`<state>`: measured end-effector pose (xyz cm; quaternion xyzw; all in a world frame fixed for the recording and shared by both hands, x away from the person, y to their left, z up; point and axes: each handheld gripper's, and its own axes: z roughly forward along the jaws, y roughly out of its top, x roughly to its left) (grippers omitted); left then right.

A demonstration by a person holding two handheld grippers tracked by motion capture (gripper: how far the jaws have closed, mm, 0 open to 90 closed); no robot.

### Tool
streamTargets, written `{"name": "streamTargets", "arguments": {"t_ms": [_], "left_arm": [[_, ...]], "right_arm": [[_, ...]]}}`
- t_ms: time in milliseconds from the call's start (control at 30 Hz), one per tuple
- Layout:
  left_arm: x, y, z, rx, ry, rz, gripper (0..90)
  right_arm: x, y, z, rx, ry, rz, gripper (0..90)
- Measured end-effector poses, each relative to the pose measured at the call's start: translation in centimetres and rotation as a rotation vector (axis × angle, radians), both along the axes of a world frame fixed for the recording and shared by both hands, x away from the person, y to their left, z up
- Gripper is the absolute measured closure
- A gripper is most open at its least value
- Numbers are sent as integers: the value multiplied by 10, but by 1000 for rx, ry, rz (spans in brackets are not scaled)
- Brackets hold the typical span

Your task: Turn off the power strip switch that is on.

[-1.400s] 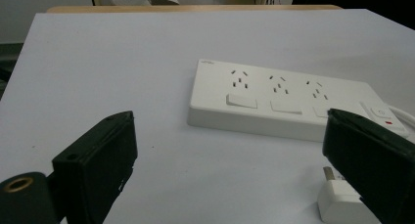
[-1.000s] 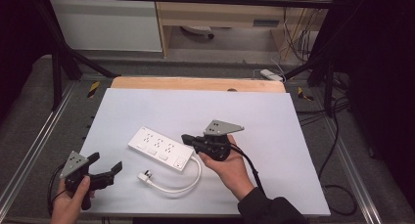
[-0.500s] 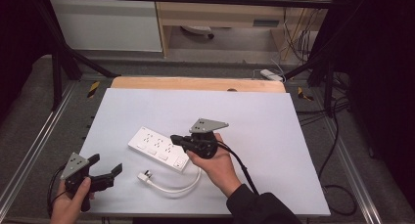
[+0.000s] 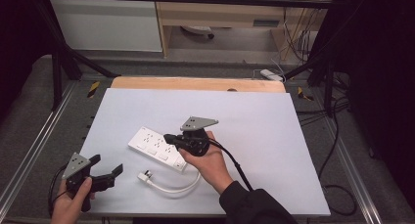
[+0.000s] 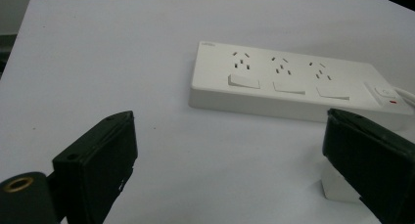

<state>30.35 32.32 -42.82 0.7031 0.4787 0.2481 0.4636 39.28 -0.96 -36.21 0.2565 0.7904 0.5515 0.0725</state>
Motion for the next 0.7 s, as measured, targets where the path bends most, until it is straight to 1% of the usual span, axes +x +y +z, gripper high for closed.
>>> {"name": "streamTargets", "arguments": {"t_ms": [133,400,500,700], "left_arm": [[0,-1,0,0,0,-1,60],[0,-1,0,-2,3,-3,60],[1,-1,-1,2,5,-3,60],[1,-3,-3,23,14,-6,61]], "right_arm": [[1,4,-2,-9,6,7,900],[4,14,-5,-18,4,17,900],[5,19,-6,-21,9,20,900],[7,26,-11,-30,13,26,900]]}}
